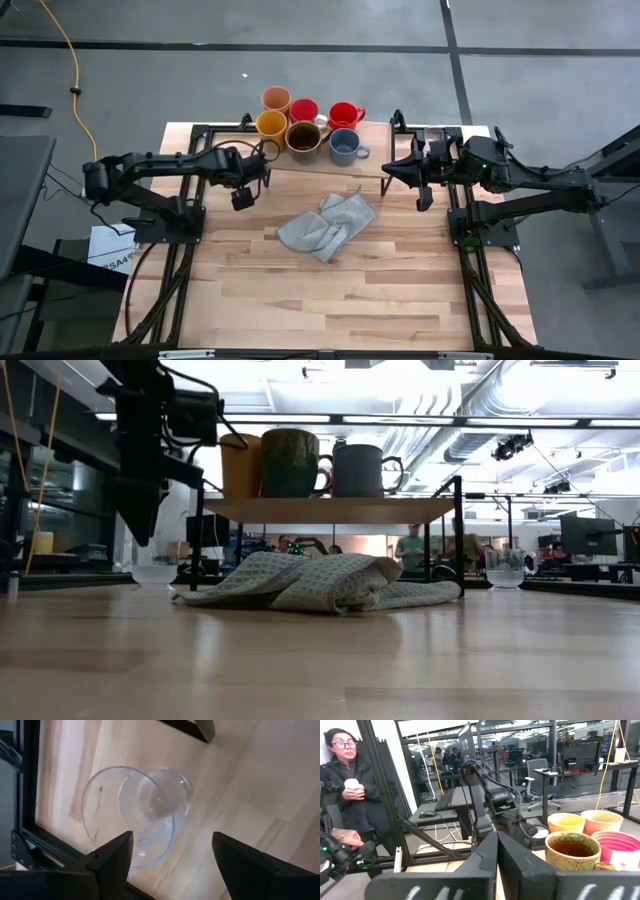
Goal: Stack small to large cups/mugs on shelf
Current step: Put the left transparent mug on the shelf
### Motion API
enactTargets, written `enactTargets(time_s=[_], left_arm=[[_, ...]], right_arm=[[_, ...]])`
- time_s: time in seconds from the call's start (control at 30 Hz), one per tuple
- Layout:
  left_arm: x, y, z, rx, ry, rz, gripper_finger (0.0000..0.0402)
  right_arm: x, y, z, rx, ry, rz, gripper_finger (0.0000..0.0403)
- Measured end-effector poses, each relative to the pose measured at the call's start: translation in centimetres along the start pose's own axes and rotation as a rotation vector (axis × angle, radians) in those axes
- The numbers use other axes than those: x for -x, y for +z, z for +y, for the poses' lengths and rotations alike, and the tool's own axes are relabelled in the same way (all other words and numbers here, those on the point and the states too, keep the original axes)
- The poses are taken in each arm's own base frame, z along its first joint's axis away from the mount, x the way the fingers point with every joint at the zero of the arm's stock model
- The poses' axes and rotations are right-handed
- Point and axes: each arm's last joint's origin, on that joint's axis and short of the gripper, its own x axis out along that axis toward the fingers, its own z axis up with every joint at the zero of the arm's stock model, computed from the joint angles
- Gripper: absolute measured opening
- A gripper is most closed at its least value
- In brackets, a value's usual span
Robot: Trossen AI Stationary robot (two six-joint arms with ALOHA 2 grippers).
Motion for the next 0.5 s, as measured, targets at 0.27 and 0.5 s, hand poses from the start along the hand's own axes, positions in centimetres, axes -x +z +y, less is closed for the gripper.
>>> enactTargets(time_s=[0.27,0.5], left_arm=[[-0.45,0.53,0.42,-0.008,0.002,-0.021,0.0259],[-0.44,0.52,0.32,-0.009,-0.024,-0.021,0.0232]], right_arm=[[0.00,0.01,0.00,-0.001,0.000,-0.001,0.0000],[0.00,0.01,0.00,-0.001,0.000,-0.001,0.0000]])
